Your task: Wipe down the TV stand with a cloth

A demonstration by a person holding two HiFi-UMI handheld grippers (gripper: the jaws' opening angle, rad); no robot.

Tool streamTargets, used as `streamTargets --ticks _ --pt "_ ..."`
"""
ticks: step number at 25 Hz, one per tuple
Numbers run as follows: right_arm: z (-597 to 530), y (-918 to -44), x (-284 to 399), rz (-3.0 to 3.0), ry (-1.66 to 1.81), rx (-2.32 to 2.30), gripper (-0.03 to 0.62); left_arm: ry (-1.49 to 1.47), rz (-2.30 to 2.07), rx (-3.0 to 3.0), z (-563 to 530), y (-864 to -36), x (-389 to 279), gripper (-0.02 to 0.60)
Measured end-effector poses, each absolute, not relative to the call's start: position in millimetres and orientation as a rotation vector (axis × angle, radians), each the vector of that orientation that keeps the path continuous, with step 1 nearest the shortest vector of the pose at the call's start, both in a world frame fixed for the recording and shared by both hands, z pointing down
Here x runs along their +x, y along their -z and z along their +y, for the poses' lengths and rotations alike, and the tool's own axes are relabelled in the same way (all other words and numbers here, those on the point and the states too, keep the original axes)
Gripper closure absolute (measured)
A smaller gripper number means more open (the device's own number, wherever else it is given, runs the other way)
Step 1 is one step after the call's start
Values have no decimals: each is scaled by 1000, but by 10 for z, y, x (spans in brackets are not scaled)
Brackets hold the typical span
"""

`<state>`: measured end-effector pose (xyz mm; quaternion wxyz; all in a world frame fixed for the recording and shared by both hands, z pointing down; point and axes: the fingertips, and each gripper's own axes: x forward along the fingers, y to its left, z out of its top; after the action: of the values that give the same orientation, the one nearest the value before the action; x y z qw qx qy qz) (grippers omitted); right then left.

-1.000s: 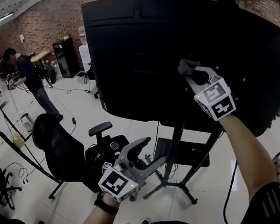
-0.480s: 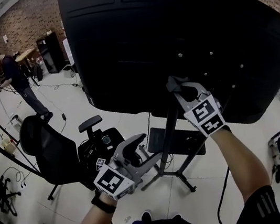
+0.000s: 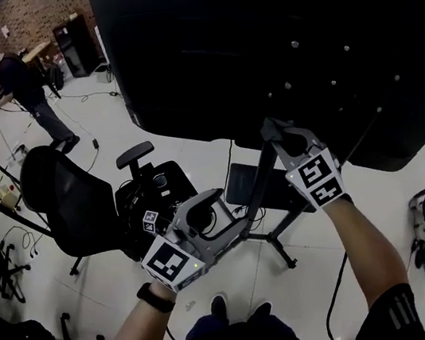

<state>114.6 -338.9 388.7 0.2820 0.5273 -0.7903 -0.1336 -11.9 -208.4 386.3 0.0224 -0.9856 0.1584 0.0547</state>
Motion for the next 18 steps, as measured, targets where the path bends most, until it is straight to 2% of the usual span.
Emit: streamTargets --ticks 18 --pt "-3362 -5417 1301 -2092 111 1292 560 -52 628 -3164 -2080 -4831 -92 270"
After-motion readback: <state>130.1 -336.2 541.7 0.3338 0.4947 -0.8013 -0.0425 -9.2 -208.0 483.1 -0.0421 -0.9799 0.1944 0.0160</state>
